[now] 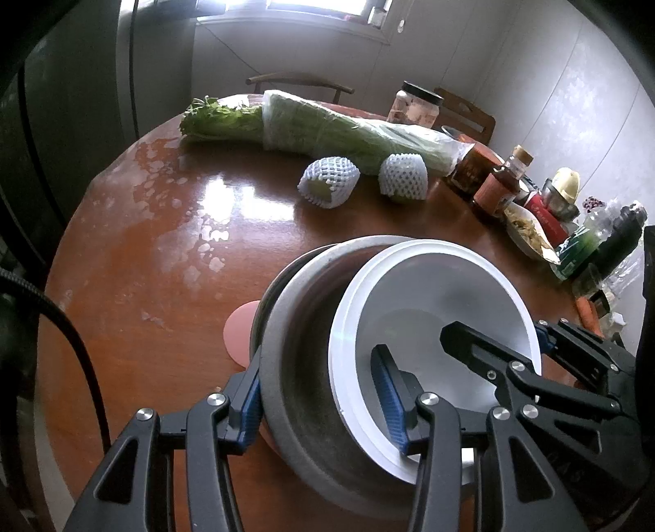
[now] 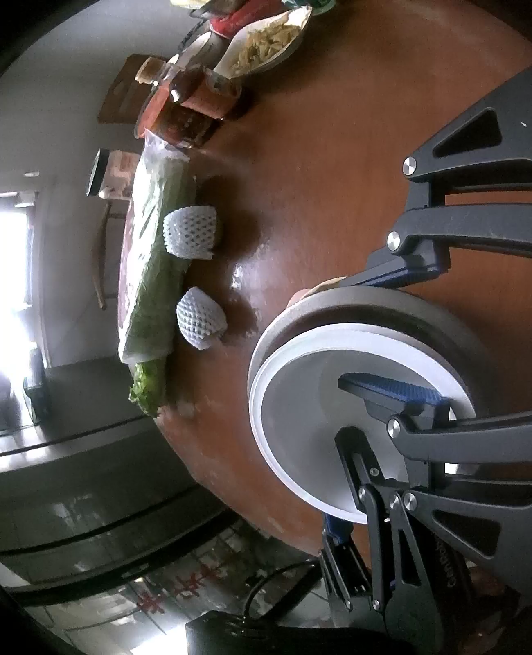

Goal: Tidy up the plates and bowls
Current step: 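Lower the steel bowl onto the steel pan stack with the right gripper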

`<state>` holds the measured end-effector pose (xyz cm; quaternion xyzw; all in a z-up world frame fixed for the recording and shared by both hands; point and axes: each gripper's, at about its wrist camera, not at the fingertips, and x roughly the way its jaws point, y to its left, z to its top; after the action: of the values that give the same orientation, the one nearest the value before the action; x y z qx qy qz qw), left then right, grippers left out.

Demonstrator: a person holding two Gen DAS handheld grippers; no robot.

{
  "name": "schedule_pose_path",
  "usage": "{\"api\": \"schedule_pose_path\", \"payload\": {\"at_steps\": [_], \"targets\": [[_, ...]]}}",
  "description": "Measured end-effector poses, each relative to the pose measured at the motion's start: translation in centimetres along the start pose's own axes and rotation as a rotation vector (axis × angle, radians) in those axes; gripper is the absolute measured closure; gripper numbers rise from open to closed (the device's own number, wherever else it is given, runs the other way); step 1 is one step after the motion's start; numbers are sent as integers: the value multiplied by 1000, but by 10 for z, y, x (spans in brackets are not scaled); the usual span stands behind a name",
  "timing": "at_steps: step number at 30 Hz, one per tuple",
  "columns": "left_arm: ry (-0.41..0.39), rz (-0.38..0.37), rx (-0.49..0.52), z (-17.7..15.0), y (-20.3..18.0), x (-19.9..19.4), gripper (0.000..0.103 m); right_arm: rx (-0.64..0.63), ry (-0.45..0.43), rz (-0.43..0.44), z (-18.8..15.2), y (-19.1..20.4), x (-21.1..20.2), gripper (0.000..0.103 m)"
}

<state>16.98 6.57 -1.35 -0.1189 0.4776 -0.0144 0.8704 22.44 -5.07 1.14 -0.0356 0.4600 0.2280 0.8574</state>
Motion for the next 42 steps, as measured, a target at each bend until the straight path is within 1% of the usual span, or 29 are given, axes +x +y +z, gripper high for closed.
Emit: {"api": "schedule_pose_path", "payload": {"at_steps": [3, 19, 27, 42], "targets": [[2, -1, -2, 0, -1, 0, 54, 1, -8, -6, -1, -1, -2, 56], [-7, -7, -7, 0, 1, -3, 54, -2, -13, -13, -1, -1, -6, 54], [-24, -4, -11, 0, 3, -10, 54, 1, -22, -18, 0, -2, -9, 49], [-50, -8, -14, -1, 6, -18, 53, -1, -29, -23, 1, -1, -12, 49]]}}
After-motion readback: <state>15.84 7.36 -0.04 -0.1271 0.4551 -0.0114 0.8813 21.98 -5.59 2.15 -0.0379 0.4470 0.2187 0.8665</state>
